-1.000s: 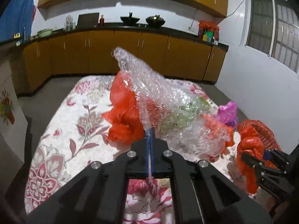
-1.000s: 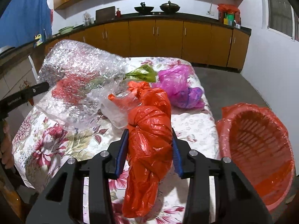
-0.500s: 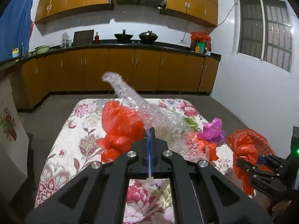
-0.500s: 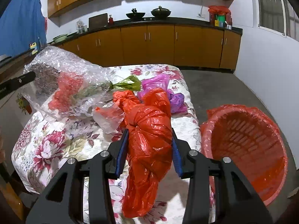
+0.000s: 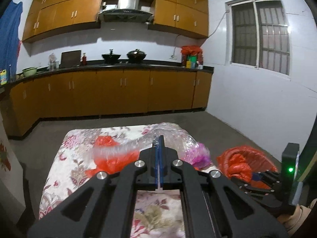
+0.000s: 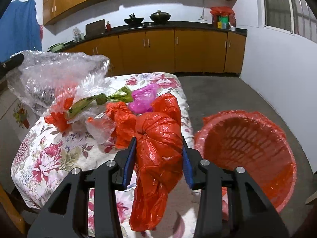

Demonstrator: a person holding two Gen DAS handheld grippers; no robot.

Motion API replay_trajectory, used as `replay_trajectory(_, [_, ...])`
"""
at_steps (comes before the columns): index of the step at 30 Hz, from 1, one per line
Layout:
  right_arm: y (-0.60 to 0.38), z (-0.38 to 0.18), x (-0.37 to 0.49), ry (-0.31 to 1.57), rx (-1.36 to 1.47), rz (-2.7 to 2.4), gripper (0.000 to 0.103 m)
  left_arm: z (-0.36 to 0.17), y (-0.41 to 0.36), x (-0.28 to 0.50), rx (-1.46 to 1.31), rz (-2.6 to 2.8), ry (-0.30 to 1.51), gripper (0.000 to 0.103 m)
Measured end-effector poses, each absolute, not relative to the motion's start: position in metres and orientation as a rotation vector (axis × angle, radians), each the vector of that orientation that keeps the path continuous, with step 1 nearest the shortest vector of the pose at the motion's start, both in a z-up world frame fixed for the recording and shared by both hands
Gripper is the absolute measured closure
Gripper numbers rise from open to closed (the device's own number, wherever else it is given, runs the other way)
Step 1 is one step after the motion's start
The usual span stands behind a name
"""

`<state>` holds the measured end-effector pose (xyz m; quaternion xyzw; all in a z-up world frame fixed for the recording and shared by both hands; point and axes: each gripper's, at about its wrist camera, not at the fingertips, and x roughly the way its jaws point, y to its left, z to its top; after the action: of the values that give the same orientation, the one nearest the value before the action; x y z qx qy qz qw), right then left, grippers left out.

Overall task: Collect trash
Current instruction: 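Carry both items to the basket and open both grippers to drop them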

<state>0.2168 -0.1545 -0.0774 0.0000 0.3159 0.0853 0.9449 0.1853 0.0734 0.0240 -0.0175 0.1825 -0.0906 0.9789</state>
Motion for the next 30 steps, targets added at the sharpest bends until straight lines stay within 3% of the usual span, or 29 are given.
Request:
replay_trajectory(15, [-0.224, -0.062, 0.2, 0.606, 0.033, 0.03, 0.061, 0.052, -0.02, 0.184, -0.037, -0.41, 0.323, 0.1])
replay_trajectory(30, [-0.313, -0.049, 0.182, 0.585, 0.112, -0.14, 0.061, 0.041, -0.136, 0.201, -0.096, -0.632, 0.406, 0.1])
